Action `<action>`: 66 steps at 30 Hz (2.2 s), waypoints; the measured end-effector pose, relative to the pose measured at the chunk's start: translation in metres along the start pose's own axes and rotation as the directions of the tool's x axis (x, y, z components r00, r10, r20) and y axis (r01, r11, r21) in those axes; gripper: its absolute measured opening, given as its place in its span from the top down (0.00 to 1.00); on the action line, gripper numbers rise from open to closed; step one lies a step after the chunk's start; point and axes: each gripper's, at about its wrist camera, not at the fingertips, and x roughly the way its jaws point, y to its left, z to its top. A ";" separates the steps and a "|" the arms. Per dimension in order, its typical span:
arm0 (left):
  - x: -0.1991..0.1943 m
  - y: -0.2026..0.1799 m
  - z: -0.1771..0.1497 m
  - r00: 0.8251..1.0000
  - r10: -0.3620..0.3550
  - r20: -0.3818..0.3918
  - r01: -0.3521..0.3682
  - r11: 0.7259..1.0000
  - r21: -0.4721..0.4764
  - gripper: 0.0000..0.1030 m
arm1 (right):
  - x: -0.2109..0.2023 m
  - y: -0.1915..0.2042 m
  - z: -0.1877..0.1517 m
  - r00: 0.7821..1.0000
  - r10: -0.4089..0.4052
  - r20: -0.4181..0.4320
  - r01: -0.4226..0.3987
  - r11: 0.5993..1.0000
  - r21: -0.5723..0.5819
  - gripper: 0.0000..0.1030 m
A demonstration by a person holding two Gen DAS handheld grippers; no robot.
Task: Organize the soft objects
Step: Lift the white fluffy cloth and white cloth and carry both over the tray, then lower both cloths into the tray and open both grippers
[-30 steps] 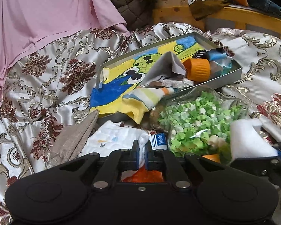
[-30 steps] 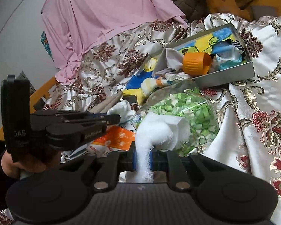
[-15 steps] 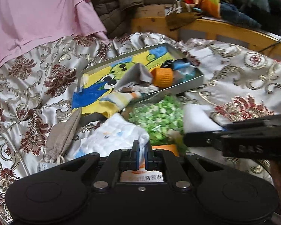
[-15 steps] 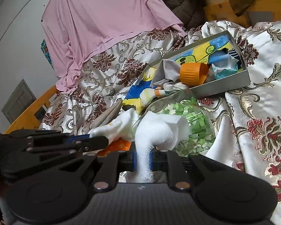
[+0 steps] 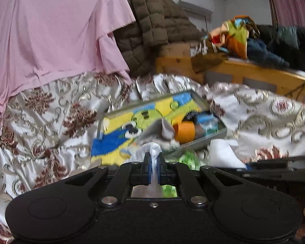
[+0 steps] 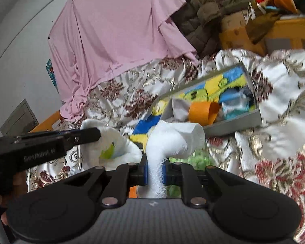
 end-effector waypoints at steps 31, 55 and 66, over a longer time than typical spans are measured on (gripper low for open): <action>0.156 -0.040 0.127 0.983 0.094 0.155 -0.082 0.993 -0.084 0.95 | 0.101 -0.109 0.111 0.989 -0.065 0.130 0.046 0.989 0.143 0.86; 0.208 -0.040 0.076 0.985 0.134 -0.111 -0.145 0.985 -0.097 0.79 | 0.126 -0.145 0.105 0.996 -0.078 -0.042 0.087 0.961 0.263 0.53; 0.187 -0.028 0.074 0.985 0.138 -0.105 -0.156 0.968 -0.194 0.31 | 0.106 -0.148 0.106 0.997 -0.073 -0.007 0.072 0.949 0.306 0.14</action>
